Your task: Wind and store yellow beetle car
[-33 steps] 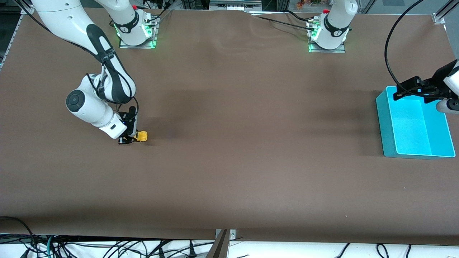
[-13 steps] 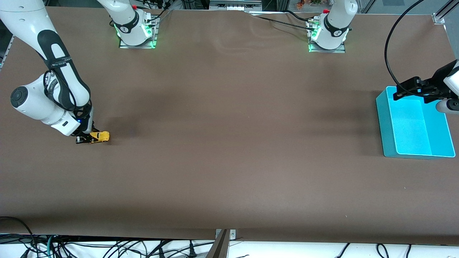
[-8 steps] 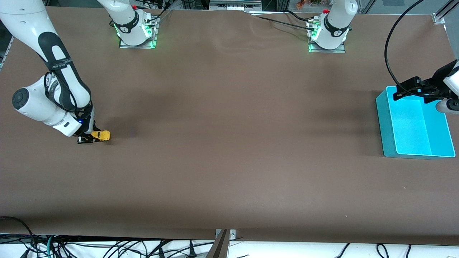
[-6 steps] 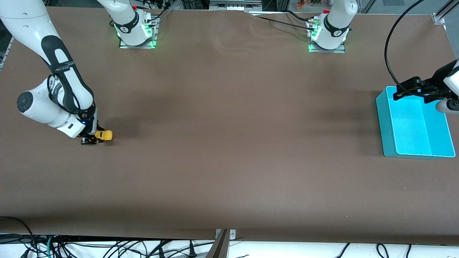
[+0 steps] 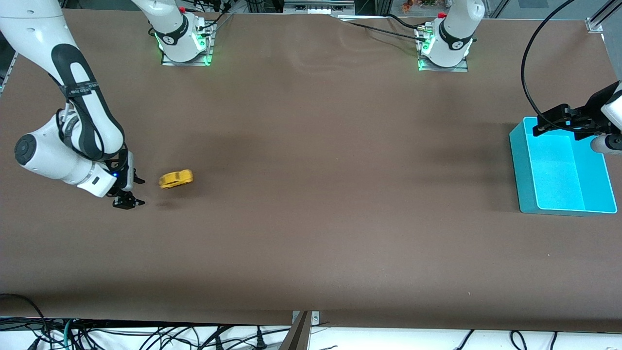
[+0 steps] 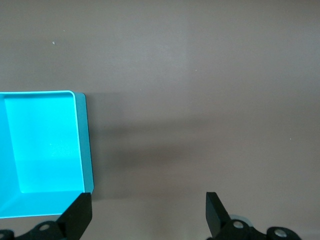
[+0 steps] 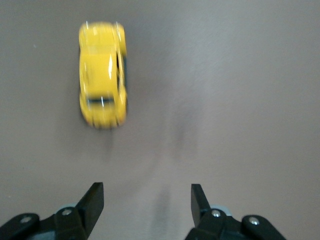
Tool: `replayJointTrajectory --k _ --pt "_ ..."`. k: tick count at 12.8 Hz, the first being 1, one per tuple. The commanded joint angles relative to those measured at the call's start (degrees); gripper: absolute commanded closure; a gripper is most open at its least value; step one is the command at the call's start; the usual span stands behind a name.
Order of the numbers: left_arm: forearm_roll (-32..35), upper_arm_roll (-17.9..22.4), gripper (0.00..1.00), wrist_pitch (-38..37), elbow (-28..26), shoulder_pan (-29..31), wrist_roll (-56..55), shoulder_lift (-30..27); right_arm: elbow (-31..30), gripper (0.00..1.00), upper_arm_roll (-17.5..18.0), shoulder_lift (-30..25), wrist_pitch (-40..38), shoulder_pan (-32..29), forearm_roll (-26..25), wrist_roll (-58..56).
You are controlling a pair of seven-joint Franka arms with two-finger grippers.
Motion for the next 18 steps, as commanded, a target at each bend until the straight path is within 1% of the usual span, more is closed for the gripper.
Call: replayJointTrajectory --k 1,4,7,8,10,11,14,18 --pt "0.9 -0.3 0.0 -0.1 1.2 0.2 1.1 0.7 0.5 0.21 0.7 -2.5 -4.2 -0.9 0.2 1.1" --pt "0.9 -0.3 0.0 -0.1 1.2 0.2 1.1 0.7 0.4 0.21 0.3 -4.2 -8.2 -0.9 -0.2 8.6" --pt "0.9 -0.3 0.0 -0.1 1.2 0.2 1.1 0.7 0.4 0.21 0.3 -9.0 -12.8 -0.9 -4.7 19.1" --pt "0.9 -0.3 0.0 -0.1 1.2 0.2 1.1 0.7 0.4 0.18 0.3 -10.8 -14.5 -0.9 -6.5 23.6" --pt "0.9 -0.2 0.0 -0.1 1.2 0.2 1.1 0.8 0.4 0.16 0.3 -14.3 -17.1 -0.9 -8.2 29.6" --pt "0.9 -0.2 0.0 -0.1 1.2 0.2 1.1 0.9 0.5 0.0 0.2 -15.8 -18.5 -1.0 -8.3 32.5" --pt "0.9 -0.3 0.0 -0.1 1.3 0.1 1.1 0.9 1.1 0.0 -0.4 -18.8 -20.2 -1.0 -10.0 37.1" --pt "0.9 -0.3 0.0 -0.1 1.3 0.1 1.1 1.0 1.1 0.0 -0.4 -23.3 -23.8 -0.9 -13.8 47.1"
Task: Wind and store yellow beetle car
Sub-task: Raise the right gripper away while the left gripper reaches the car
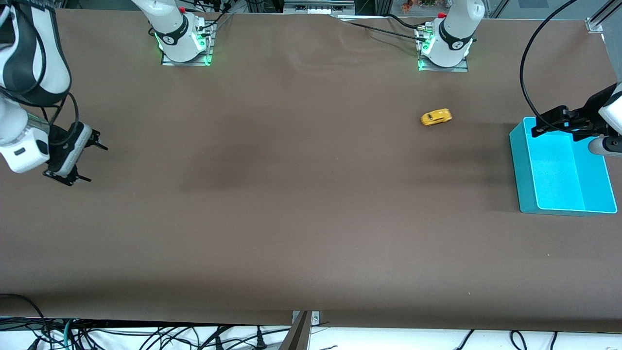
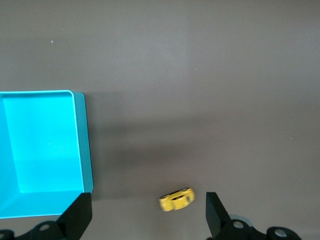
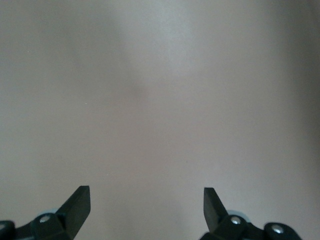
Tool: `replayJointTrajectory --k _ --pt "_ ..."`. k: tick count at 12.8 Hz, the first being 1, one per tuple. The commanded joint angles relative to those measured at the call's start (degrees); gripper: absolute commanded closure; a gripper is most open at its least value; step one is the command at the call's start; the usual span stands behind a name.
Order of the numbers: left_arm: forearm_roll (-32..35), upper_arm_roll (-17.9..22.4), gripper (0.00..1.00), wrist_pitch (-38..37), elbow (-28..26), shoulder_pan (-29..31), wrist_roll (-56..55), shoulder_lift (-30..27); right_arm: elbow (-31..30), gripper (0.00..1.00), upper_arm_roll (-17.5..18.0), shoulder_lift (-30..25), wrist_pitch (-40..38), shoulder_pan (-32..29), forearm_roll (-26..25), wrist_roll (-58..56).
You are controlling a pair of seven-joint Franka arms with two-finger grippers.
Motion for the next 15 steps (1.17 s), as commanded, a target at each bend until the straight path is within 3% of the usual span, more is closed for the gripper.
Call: replayJointTrajectory --k 1,12,15 --pt "0.9 -0.2 0.0 -0.1 1.3 0.2 1.1 0.6 -0.3 0.0 0.1 -3.0 -3.1 -0.2 -2.2 6.0" --pt "0.5 -1.9 0.0 -0.5 1.2 -0.6 3.3 0.6 -0.9 0.0 0.3 -9.4 -11.2 2.5 -4.1 39.5" --pt "-0.2 -5.2 0.0 -0.5 1.0 -0.6 3.4 0.8 -1.3 0.0 0.3 -12.8 -14.4 4.2 -4.6 52.8"
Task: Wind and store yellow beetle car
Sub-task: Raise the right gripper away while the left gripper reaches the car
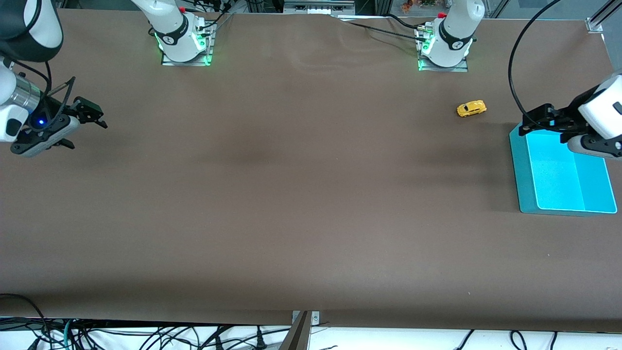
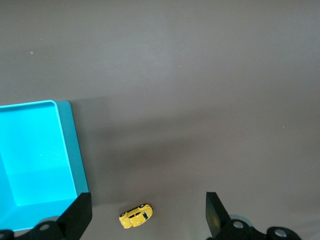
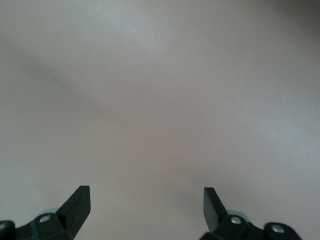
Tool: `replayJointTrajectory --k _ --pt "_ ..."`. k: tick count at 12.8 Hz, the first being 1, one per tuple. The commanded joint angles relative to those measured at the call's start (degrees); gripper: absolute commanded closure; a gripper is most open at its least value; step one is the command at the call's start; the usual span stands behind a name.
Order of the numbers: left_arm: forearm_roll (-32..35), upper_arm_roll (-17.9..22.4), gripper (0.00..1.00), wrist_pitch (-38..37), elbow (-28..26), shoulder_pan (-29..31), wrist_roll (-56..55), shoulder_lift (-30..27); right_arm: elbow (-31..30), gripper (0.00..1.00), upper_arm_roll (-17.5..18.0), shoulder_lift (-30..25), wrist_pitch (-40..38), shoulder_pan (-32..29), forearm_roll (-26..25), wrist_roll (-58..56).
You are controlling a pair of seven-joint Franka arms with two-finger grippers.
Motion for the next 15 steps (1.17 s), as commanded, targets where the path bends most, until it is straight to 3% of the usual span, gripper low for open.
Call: replayJointTrajectory --k 1,4,6,8,11,15 --pt "-0.1 -2.7 0.0 -0.5 1.0 0.1 1.4 2.4 -1.2 0.0 0.0 -4.8 -3.3 2.0 -1.9 11.0" --pt "-0.1 -6.4 0.0 -0.4 -1.9 0.1 2.9 4.6 -0.7 0.0 0.0 -7.1 -5.8 3.4 -3.5 18.5" --pt "0.5 -6.7 0.0 0.5 -6.8 0.1 11.4 4.2 0.1 0.0 0.2 -8.0 -7.8 3.8 -4.7 20.8" --pt "0.7 -6.6 0.0 2.5 -14.4 0.2 18.5 1.9 1.8 0.0 0.1 -7.2 -9.3 3.8 -4.6 20.9" --pt "0.7 -6.1 0.0 12.4 -29.4 1.5 29.8 -4.8 1.9 0.0 0.5 -7.2 -10.0 4.0 -4.8 24.3" --pt "0.7 -5.8 0.0 21.0 -39.9 9.4 54.4 -6.5 2.1 0.0 0.8 -7.2 -10.2 4.1 -4.8 26.7"
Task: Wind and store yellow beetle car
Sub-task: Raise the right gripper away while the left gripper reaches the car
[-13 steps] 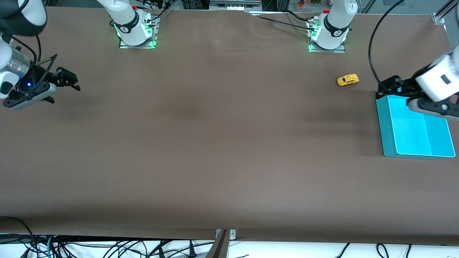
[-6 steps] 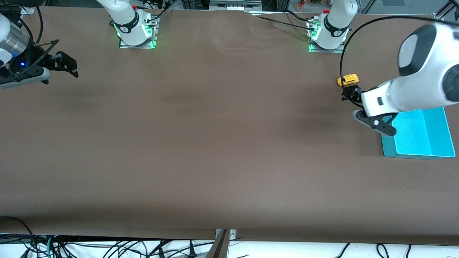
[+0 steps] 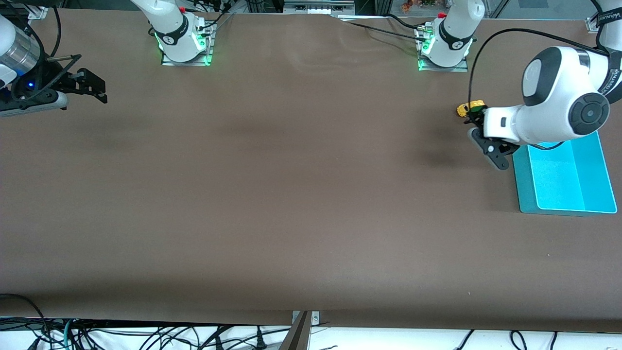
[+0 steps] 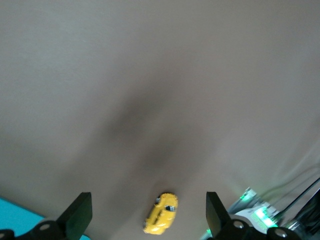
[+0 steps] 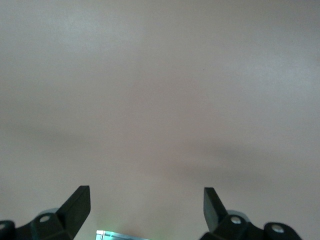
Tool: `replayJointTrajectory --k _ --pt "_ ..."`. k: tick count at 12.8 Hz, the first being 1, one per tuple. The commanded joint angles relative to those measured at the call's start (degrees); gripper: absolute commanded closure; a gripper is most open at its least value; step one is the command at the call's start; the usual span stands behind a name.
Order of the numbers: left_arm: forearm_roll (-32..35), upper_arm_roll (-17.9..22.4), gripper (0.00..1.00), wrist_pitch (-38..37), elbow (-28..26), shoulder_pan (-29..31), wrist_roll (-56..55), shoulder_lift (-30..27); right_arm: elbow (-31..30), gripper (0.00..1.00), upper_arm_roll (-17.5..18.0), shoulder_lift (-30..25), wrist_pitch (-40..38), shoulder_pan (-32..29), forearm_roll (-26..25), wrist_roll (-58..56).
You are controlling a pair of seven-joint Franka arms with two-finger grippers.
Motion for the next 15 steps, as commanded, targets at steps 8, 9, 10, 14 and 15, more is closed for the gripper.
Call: replayJointTrajectory --k 8,9,10,14,15 --pt "2.6 -0.1 0.0 25.0 -28.7 15.0 34.9 -7.4 2.0 0.0 1.1 0.4 -3.7 0.2 -1.0 3.5" --pt "2.6 -0.2 0.0 26.9 -30.5 14.9 35.0 -7.3 1.9 0.0 1.0 0.4 -4.1 0.2 -1.0 3.1" --pt "2.6 -0.3 0.0 28.8 -32.6 14.6 35.1 -7.1 1.9 0.0 1.0 0.6 -4.4 0.1 -1.0 1.5" --pt "2.6 -0.7 0.0 33.2 -39.8 12.6 35.1 -7.0 1.9 0.0 1.0 1.3 -4.0 0.0 -0.5 0.8" --pt "2.6 -0.7 0.0 33.4 -41.1 12.5 35.2 -7.1 1.9 0.0 0.9 1.3 -4.1 0.1 -0.5 0.9"
